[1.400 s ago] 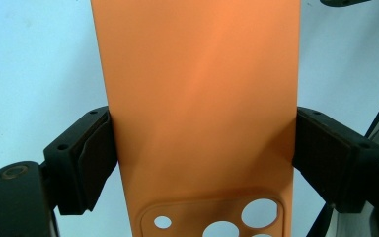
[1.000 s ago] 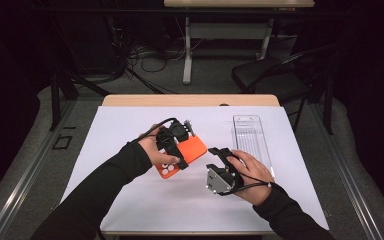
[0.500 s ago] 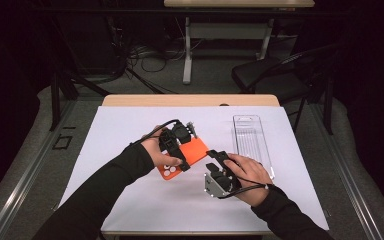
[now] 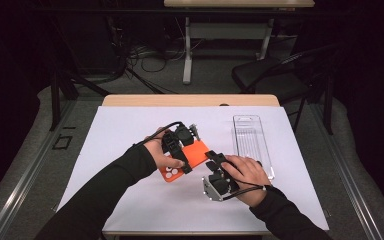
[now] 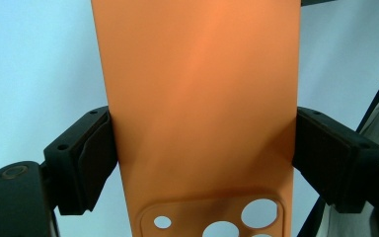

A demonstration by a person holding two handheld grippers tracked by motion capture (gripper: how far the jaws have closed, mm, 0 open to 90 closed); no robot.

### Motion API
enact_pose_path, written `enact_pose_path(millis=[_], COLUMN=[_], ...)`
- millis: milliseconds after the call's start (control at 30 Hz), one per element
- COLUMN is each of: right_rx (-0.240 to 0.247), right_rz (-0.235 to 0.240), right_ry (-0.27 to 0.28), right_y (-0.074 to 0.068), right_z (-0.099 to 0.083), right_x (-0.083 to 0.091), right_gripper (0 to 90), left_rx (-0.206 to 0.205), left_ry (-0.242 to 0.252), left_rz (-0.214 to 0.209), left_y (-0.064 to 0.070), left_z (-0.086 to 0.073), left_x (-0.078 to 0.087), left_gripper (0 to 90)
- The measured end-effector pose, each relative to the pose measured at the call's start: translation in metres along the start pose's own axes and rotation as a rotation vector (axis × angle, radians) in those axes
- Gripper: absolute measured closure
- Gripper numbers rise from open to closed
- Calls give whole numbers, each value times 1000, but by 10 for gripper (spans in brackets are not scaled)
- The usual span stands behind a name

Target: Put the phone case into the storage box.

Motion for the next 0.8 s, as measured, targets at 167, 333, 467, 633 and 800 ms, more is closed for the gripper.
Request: enact_pose_path(millis=[167,333,467,633,800], right_rx=[56,84,106,120,130], right_rz=[-30,-41,-52,-54,-55], right_ry=[-6,-12,-7,-12,-16], right_y=[-1,-2,-2,-3,-4], right_z=[1,1,2,3,3], right_x=[0,0,0,-1,-1], right_gripper=[629,652,674,699,716], left_rx=[-1,-4,-2,-5,-5], left_ry=[-6,-13,-16,-17,-20], left_rz=[-9,-15,-25,-29,-36], left_y=[1,1,2,2,3], left_z=[1,2,3,4,4], left_x=[-1,-2,-3,-4,-4], left_gripper=[147,147,147,147,147])
Point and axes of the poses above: each handheld gripper's, and its own axes: x roughly backward along the jaws, z roughly out of its top, y roughly to its right, the point moved 6 cm from there along -x, roughly forward along the jaws, and after that the axes turned 9 degrees about -y, right-handed, at the moved point
